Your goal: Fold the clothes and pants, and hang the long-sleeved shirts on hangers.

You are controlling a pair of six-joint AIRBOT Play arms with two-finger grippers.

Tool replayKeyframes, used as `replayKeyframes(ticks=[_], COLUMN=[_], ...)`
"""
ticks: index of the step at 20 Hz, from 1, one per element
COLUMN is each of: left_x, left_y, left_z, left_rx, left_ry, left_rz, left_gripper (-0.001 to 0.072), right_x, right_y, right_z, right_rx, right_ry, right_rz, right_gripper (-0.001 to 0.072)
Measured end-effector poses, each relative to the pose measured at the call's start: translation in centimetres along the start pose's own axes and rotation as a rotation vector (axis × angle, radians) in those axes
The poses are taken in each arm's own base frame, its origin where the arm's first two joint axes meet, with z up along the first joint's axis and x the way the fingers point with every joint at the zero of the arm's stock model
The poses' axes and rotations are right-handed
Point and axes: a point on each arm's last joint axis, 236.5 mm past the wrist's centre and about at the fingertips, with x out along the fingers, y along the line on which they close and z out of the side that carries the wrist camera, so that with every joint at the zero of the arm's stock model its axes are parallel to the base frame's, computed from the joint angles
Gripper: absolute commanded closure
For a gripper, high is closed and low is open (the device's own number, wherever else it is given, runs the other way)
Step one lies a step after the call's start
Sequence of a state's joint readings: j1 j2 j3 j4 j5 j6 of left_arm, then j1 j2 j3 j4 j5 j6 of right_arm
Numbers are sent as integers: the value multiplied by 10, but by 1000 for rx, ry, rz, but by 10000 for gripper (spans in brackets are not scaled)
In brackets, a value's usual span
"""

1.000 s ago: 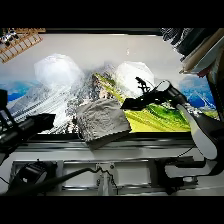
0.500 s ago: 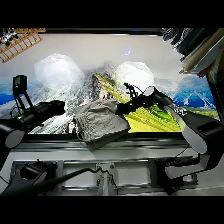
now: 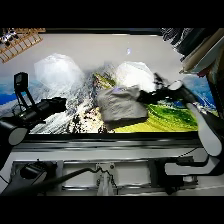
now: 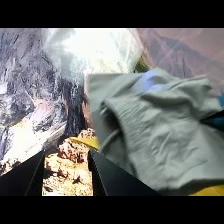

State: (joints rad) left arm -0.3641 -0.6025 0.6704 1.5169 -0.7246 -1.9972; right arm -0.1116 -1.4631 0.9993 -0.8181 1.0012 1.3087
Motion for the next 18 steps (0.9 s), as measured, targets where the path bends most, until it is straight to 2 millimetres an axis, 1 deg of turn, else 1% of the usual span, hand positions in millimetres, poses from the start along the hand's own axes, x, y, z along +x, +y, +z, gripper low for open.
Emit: replayKeyframes(ticks=[1, 2, 3, 4, 6, 7, 8, 9, 10, 11, 12, 14, 16, 18], left_x=[0, 0, 0, 0, 0, 0, 0, 0, -1, -1, -2, -2, -3, -3], left_y=[0, 0, -1, -2, -4, -6, -7, -9, -11, -12, -14, -15, -17, -17], left_z=[0, 1, 2, 4, 9, 13, 16, 20, 24, 27, 30, 34, 37, 38], left_rx=[0, 0, 0, 0, 0, 0, 0, 0, 0, 0, 0, 0, 0, 0], left_ry=[0, -3, -9, -18, -40, -54, -68, -85, -99, -115, -128, -144, -155, -162], left_rz=[0, -2, -4, -8, -18, -24, -31, -38, -45, -52, -58, -65, -70, -73], left_gripper=[407, 407, 407, 407, 407, 407, 407, 407, 407, 407, 406, 407, 407, 407], right_x=[-22, -48, -74, -104, -158, -184, -207, -227, -246, -261, -276, -300, -309, -308], right_y=[-15, -32, -47, -64, -97, -114, -132, -147, -164, -178, -193, -219, -243, -262], right_z=[17, 34, 49, 64, 80, 82, 81, 77, 70, 61, 50, 23, -6, -34], right_rx=[52, 116, 179, 248, 368, 427, 480, 523, 568, 612, 662, 755, 828, 866], right_ry=[-73, -159, -244, -342, -500, -571, -624, -668, -706, -733, -763, -814, -823, -807], right_rz=[-23, -45, -61, -77, -104, -119, -138, -158, -183, -208, -234, -278, -316, -352], right_gripper=[679, 679, 679, 679, 679, 679, 679, 679, 679, 680, 680, 680, 680, 680])
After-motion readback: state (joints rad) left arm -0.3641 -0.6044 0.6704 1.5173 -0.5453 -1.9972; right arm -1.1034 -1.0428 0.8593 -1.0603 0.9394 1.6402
